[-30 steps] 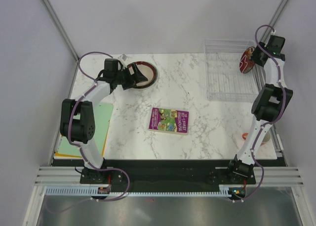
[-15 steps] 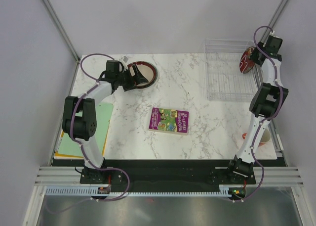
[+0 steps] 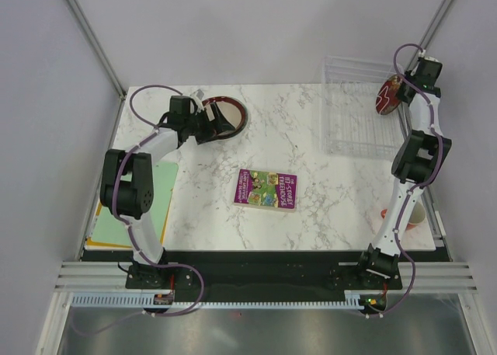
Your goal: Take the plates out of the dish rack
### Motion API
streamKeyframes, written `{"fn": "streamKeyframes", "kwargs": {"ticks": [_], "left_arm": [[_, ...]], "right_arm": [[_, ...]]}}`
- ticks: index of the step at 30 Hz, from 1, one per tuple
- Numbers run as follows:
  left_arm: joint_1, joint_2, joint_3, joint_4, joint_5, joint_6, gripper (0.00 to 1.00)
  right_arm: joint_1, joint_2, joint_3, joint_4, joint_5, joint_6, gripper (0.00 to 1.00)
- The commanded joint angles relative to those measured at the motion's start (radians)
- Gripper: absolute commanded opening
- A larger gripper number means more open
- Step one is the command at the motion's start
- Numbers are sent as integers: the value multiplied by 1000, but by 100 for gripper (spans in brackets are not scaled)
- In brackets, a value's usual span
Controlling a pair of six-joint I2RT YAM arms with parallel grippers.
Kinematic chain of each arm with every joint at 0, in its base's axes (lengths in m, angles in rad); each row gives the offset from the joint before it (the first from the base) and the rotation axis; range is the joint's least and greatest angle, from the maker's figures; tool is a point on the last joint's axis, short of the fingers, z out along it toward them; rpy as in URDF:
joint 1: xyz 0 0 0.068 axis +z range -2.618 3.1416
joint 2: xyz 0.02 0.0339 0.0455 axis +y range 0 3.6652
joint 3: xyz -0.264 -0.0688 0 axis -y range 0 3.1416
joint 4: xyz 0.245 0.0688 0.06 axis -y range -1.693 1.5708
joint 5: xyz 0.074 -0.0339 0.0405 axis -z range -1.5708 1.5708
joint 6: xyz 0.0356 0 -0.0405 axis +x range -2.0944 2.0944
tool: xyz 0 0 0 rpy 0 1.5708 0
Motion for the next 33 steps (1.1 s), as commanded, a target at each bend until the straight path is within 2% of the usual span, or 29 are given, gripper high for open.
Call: {"fn": "streamKeyframes", "kwargs": {"ticks": [1,4,11,16,20,33], "left_arm": [[-11,8,-4,38,0,-19,100],[-11,13,-8,41,3,-20,100],[-13,24,-13,45,12,-25,100],[-13,22,-14,47,12,-22,100],[-13,25,-10,47,14,-20,100],[-13,13,-13,47,23,-22,100]], "right_arm": [[18,-37,28,56,5,58,11],[29,-67,-12,85,37,37,6],[87,-135,-87,154,183,-48,6],[128,-187,-132,199,351,-132,6],[150,-225,-179,246,413,-146,6],[153,-322,-224,266,470,-201,6]]}}
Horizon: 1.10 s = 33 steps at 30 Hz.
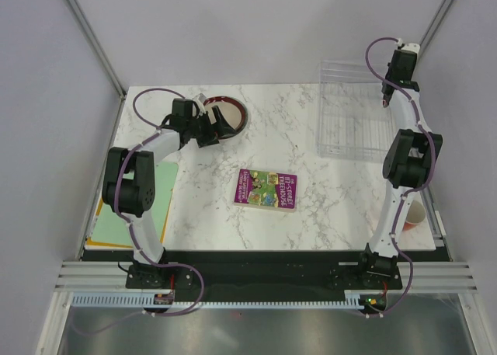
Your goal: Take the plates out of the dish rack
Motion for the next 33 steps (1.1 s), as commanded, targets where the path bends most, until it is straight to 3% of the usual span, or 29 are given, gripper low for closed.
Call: {"fn": "streamKeyframes", "kwargs": {"ticks": [1,10,17,33], "left_arm": [[-5,-18,-2,45,22,-20,100],[-5,-79,-43,52,32,-35,100],[-5,-124,-74,123,73,-75,100],[-5,-142,10,285,200,-201,97]], "right_arm": [[-4,-142,-9,120,60,-11,6],[-4,-287,-115,120,29,12,5],[20,-457,-237,68,-161,179,3],[282,-750,-415,-61,-453,397,0]]}}
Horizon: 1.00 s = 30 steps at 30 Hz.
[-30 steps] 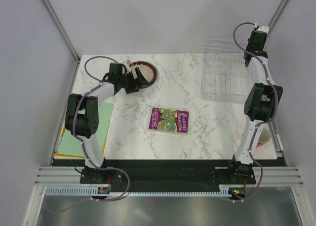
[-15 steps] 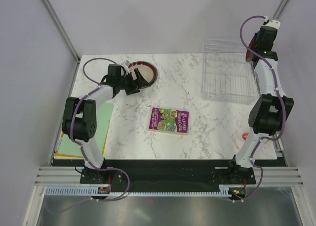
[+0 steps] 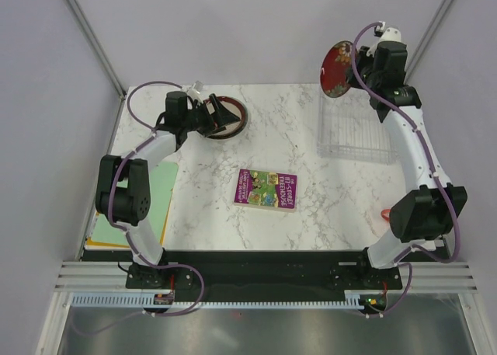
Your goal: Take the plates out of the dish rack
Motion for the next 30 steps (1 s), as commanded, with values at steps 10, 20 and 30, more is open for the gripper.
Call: {"fn": "streamKeyframes", "kwargs": {"ticks": [10,20,30], "left_arm": [[-24,-12,49,302,136,-228,90],[-52,22,32,458,164,-356,91],[-61,42,-10,615,201,-459,50]], "right_arm": [[217,-184,-172,55,-201,199,0],[435,-124,-220,140,-114,243,0],[482,-78,-210,199,-124,280,0]]}}
